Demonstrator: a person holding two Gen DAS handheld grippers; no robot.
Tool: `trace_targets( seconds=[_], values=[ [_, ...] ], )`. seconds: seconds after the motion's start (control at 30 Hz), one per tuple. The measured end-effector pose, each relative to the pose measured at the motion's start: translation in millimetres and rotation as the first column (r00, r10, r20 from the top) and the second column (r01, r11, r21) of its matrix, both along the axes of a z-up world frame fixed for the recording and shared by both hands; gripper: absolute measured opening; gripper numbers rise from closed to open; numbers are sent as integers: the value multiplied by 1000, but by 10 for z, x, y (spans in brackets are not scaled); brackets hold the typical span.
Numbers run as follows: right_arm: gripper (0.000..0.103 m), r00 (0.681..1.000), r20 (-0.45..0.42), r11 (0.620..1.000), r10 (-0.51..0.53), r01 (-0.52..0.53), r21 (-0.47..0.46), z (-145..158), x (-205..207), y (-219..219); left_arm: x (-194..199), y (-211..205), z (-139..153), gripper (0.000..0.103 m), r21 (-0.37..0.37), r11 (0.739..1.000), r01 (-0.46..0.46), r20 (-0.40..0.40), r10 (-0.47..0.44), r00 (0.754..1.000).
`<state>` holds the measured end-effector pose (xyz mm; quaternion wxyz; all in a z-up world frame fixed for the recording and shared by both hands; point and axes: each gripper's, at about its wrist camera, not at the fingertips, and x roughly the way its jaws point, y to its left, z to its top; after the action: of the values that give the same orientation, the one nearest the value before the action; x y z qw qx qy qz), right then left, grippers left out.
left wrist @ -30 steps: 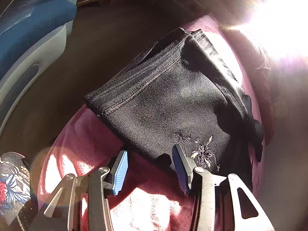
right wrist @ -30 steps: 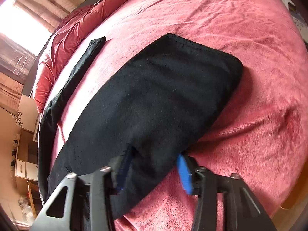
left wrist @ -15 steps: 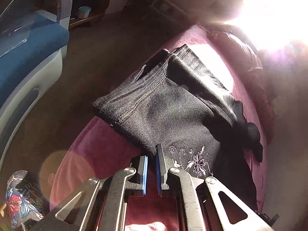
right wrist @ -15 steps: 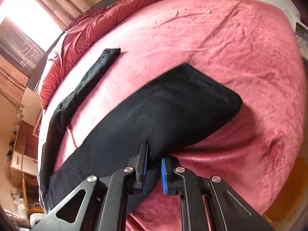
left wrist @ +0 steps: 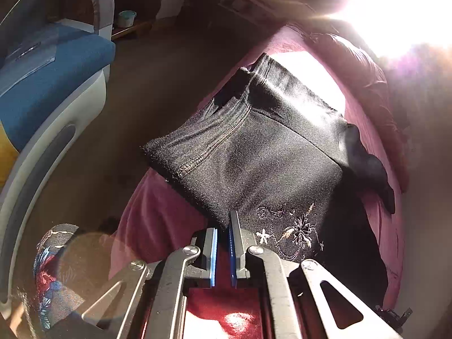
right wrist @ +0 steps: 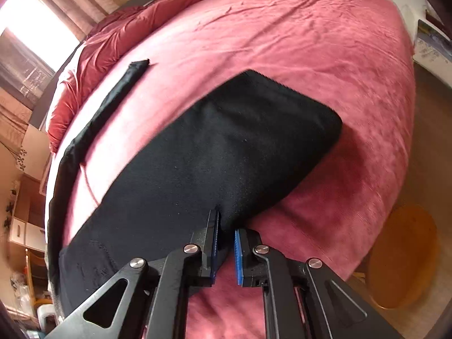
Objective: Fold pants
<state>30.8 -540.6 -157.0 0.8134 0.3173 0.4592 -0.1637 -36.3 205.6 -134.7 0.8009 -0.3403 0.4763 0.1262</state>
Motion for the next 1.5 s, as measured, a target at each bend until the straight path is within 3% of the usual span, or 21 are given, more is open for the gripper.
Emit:
trace_targets(
  seconds=[0.13, 0.2, 0.27, 0.33, 0.5, 0.63, 0.93, 1.07, 1.17, 1.5],
  values=[
    [10, 999, -29, 998, 27, -28, -48, -22, -6, 41, 70, -30, -126, 8, 30, 999, 23, -78, -20, 997],
    [14, 998, -42, 994, 47, -51, -101, 51, 7, 78, 131, -43, -157, 18, 52, 998, 29, -125, -23, 992],
    [37, 995, -69, 973, 70, -84, -215, 192, 14, 176, 141, -34, -111, 26, 80, 996, 28, -135, -17, 991],
    [53, 994, -71, 942, 85, -103, -318, 351, -4, 275, 88, 3, -46, 27, 104, 994, 21, -139, -6, 990],
    [54, 981, -32, 866, 193, -185, -464, 722, 4, 702, 61, 31, 277, 27, 224, 975, -3, -68, 19, 998],
    [58, 946, -9, 810, 325, -283, -513, 895, 138, 1204, 160, -57, 506, 27, 282, 959, 26, -8, -25, 1000],
    [60, 818, -9, 678, 575, -483, -554, 987, 428, 2412, 454, -345, 576, 27, 281, 952, 122, 20, -133, 991],
    [61, 764, -31, 607, 645, -536, -587, 989, 497, 2874, 603, -470, 565, 27, 286, 944, 163, 10, -173, 985],
    [62, 732, -38, 573, 681, -563, -595, 988, 557, 3028, 716, -515, 552, 28, 292, 939, 182, -1, -190, 982],
    [64, 674, -65, 502, 736, -607, -616, 935, 781, 3318, 1091, -482, 531, 30, 325, 923, 205, -35, -205, 978]
  ],
)
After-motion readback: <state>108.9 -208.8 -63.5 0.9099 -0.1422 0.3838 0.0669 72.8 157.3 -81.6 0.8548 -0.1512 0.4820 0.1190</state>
